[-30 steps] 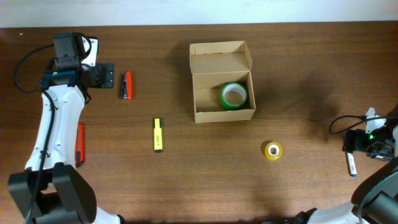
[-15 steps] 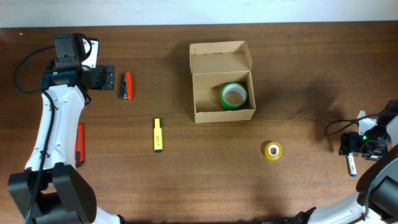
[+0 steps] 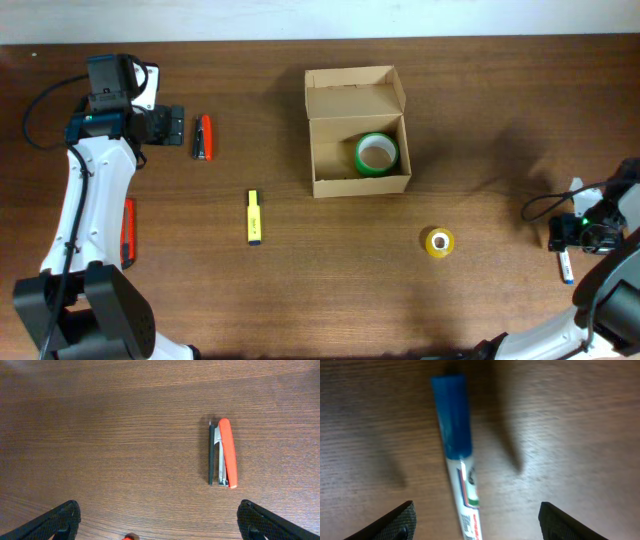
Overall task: Pack container
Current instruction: 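Lower the right gripper and grasp the blue marker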
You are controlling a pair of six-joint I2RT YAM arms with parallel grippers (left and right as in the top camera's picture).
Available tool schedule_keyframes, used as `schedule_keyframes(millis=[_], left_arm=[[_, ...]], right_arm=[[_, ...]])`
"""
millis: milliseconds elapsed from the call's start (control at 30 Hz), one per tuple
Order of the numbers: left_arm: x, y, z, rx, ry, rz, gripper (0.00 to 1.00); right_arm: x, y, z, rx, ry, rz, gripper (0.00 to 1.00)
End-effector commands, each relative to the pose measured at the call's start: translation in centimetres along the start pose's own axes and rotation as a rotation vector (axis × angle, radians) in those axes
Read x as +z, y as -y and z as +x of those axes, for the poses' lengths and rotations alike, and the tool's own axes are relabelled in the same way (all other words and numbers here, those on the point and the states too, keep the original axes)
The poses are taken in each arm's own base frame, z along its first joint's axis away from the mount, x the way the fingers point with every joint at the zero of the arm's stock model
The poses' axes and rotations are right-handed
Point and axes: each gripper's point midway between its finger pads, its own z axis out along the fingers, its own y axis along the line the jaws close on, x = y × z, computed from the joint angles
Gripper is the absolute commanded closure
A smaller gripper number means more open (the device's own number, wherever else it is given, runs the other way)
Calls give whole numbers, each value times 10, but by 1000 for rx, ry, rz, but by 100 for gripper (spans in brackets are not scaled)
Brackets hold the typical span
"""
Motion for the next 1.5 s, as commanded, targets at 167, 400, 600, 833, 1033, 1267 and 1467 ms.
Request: schedule_keyframes(millis=[167,400,600,833,1033,1267,1467], left_arm=[[0,-3,-1,13,-8,-8,0],[0,-2,6,17,-35,-1,0],[0,-2,6,17,-35,-1,0],[0,-1,6,17,-36,-1,0],[0,-1,6,16,-35,0,0],[0,-1,6,17,-37,3,0],[0,-1,7,17,-38,3,0]], right_arm=[[23,-29,-7,-101,-71,-30,21],[31,-32,-4,-86,-98,-40,22],[32,-34,-9,-65,-72,-65,25],[33,-23,-2,8,-60,-94,24],[35,-17,0,31,-53,-95,24],[35,-11,0,38,-45,-82,29],[37,0,7,81,-42,-83,39]])
